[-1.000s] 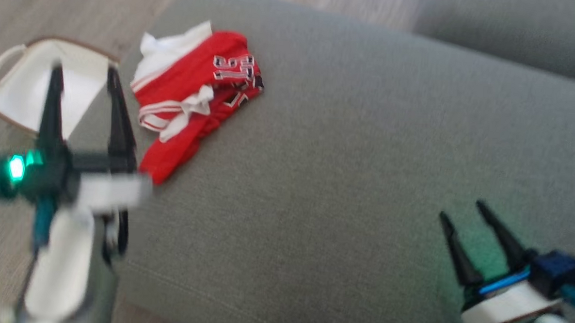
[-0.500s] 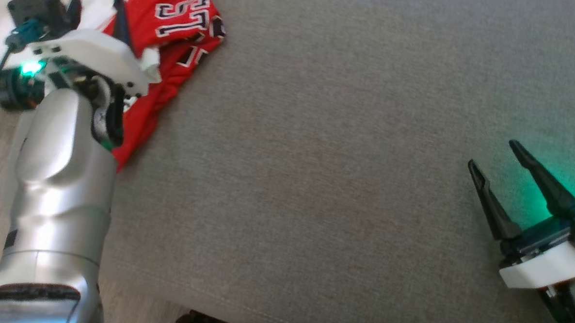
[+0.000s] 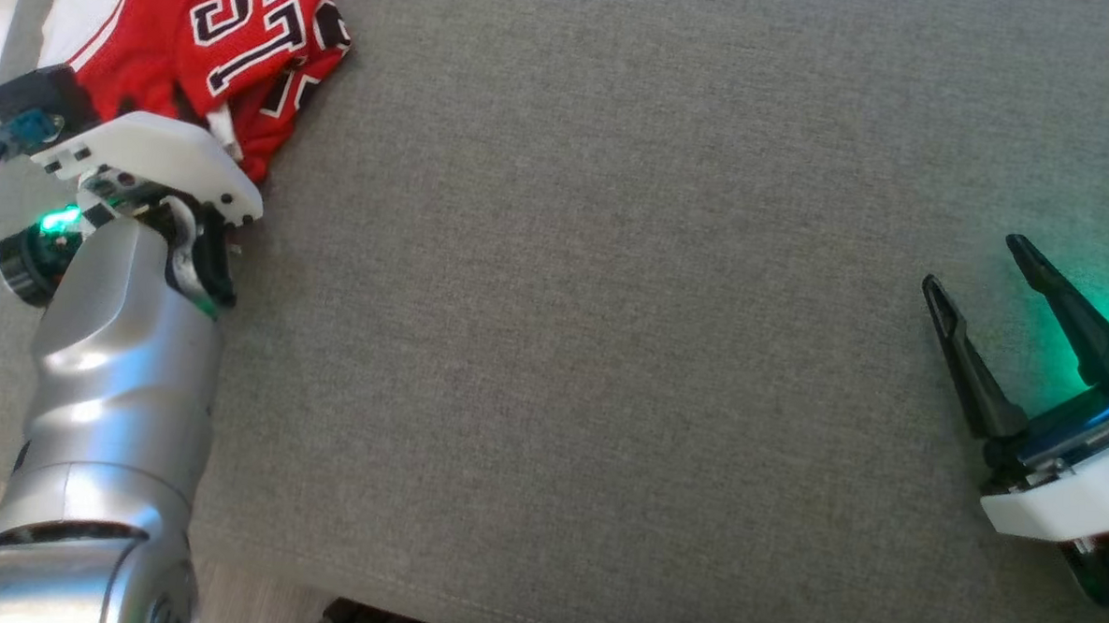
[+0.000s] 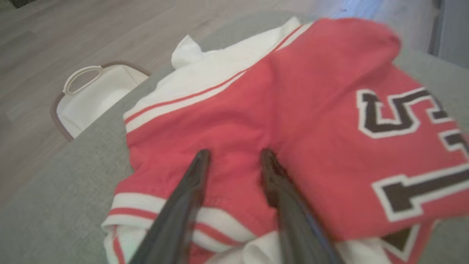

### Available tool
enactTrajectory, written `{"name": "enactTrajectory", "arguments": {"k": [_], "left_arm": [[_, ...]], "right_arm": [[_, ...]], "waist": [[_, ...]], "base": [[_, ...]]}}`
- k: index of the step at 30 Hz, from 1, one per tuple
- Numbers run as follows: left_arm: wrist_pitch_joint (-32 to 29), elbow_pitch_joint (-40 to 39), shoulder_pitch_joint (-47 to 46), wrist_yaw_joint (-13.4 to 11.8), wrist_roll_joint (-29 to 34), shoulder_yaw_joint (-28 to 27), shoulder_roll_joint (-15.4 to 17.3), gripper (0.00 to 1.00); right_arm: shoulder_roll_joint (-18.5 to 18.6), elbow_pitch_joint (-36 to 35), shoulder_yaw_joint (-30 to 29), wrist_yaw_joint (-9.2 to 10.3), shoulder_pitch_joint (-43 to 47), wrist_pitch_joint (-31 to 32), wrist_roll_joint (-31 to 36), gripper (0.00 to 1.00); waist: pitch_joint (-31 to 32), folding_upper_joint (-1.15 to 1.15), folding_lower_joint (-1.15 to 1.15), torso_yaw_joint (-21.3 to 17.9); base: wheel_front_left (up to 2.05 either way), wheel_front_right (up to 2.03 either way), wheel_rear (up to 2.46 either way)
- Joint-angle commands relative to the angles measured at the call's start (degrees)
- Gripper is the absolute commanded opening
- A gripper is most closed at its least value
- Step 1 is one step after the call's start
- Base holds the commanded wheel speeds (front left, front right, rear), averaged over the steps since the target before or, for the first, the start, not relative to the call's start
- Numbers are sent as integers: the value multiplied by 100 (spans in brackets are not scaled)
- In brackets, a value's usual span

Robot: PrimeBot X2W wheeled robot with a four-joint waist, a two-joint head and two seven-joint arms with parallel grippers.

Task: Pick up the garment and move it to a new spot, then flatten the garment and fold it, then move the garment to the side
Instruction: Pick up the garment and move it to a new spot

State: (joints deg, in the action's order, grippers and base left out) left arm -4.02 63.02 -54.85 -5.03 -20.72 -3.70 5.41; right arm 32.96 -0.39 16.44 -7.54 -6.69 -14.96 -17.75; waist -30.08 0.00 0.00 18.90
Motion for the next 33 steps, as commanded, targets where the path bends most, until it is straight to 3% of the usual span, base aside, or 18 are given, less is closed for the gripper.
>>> {"name": "enactTrajectory", "arguments": {"k": [1, 6, 9, 19, 25, 26, 28, 33], "left_arm": [[273, -53, -69, 29, -1, -106, 300, 0], [1222, -89, -495, 164, 337, 195, 591, 0], [1446, -125, -737, 312, 441, 334, 680, 0], [1458, -546, -1266, 768, 821, 897, 905, 0], [1183, -873, -1185, 714, 911, 1039, 1022, 0], [1130, -903, -1136, 679, 898, 1028, 1038, 4], [1013, -962, -1014, 590, 868, 1001, 1063, 100], [817, -1103, -681, 371, 748, 879, 1129, 100]], "right_arm": [[125, 10, 59, 5, 85, -4, -31, 100], [-170, 175, 188, 5, -2, -4, -37, 100], [-433, 281, 328, 5, -47, -4, -44, 100], [-1380, 654, 537, 5, 137, -4, -63, 100], [-1616, 704, 435, 5, 435, -4, -11, 100], [-1624, 689, 424, 5, 469, -4, -1, 100], [-1622, 651, 383, 5, 527, -4, 21, 100], [-1435, 543, 236, 5, 602, -4, 90, 100]], "waist": [[54, 0, 0, -22], [517, 0, 0, -130], [882, 0, 0, -260], [2209, 0, 0, -1137], [2515, 0, 0, -1496], [2514, 0, 0, -1507], [2477, 0, 0, -1488], [2203, 0, 0, -1173]], "base": [[0, 0, 0], [0, 0, 0], [0, 0, 0], [0, 0, 0], [0, 0, 0], [0, 0, 0], [0, 0, 0], [0, 0, 0]]}}
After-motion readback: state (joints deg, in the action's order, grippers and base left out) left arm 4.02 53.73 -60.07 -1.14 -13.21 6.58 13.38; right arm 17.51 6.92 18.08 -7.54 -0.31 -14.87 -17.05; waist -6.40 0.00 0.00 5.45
